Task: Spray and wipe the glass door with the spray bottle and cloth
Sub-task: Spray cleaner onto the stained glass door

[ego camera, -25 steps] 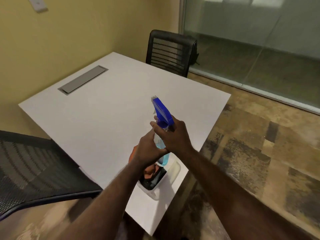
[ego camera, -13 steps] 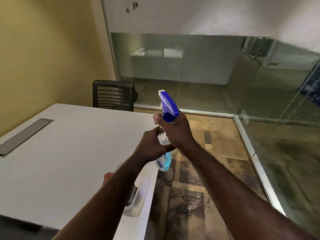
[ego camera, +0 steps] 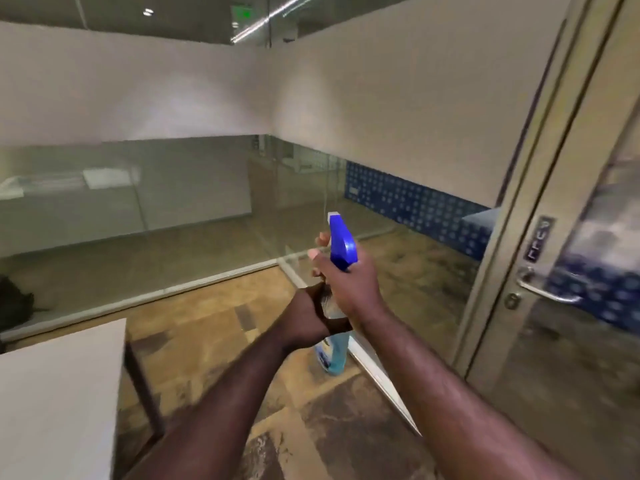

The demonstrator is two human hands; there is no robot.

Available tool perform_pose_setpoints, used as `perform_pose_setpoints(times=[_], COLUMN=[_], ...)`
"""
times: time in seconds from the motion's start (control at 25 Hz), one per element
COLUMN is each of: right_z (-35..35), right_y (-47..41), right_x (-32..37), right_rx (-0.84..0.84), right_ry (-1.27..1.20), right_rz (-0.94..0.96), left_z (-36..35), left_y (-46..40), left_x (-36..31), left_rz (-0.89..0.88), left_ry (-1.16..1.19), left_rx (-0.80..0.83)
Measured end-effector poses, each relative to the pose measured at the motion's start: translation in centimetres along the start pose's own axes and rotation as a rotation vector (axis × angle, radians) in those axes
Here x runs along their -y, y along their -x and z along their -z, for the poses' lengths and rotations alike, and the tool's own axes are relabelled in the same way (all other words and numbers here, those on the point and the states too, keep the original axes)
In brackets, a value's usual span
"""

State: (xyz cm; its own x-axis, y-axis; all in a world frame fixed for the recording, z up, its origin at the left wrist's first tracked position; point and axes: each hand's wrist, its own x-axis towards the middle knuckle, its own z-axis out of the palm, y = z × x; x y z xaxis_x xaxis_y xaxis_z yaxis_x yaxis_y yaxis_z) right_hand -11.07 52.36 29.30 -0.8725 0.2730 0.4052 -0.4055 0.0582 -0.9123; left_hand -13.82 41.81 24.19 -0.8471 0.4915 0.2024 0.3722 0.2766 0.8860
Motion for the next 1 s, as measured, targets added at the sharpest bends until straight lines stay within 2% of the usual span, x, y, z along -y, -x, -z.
perform_pose_setpoints(times=[0.32,0.52,0.76,1.0], right_z=[25.6,37.7,45.9,48.6], right_y=[-0.6,2.0,2.6,-2.1], right_x=[3.2,5.4,7.7,11.9], right_rx=[-0.419,-0.636,-0.824,-0.927], right_ry=[0.276,0.4,0.474,0.517], right_rz=[0.088,0.096,0.111,0.185], left_z=[-23.5,-35.5,-43.6,-44.8], left_y=[-10.9,-13.2,-15.2,-20.5], left_x=[-9.6,-15.5,-20.7,-26.2], left_rz=[-0.264,-0.4,-0.481,-0.605], left_ry=[0.131,0.189,0.25,0.243], left_rx=[0.329,0.609,0.793,0.883])
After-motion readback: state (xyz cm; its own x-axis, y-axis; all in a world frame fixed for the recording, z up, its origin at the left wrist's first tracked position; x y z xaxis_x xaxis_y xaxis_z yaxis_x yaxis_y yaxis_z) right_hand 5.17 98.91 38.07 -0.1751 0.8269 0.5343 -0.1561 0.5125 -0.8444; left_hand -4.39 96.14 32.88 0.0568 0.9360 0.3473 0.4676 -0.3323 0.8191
